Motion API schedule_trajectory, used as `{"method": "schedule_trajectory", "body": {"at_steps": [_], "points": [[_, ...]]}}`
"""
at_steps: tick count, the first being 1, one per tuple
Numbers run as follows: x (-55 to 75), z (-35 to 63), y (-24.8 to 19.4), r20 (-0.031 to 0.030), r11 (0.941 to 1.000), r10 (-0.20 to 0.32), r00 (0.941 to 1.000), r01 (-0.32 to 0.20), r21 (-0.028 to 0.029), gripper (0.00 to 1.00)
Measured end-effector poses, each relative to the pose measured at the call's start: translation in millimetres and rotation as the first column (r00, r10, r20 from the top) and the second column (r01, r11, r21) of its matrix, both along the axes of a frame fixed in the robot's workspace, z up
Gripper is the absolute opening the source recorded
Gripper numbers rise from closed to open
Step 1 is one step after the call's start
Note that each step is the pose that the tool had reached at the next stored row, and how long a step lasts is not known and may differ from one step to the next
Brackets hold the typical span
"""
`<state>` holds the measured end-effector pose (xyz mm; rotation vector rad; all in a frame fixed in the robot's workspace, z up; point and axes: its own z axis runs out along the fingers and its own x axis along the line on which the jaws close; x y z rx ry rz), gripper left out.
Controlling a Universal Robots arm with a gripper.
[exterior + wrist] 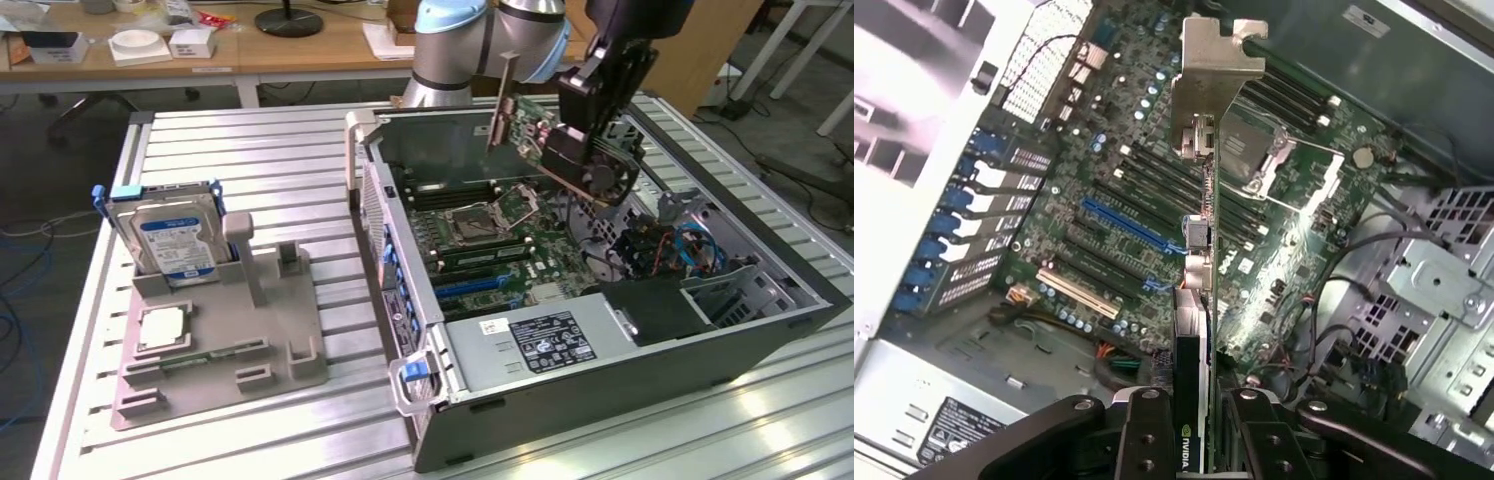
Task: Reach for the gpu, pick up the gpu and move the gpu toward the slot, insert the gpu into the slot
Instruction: 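Insert the gpu into the slot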
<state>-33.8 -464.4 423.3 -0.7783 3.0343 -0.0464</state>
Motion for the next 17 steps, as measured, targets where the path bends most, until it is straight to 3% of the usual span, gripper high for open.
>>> {"method": "schedule_trajectory", "body": {"at_steps": [8,17], "points": [[0.0,-0.1,0.0,0.0,0.9946,0.104,0.9946,-0.104,0.0001,0.26],[0.0,-0.1,-0.1,0.0001,0.9782,0.208,0.9782,-0.208,0.0,0.26]]}}
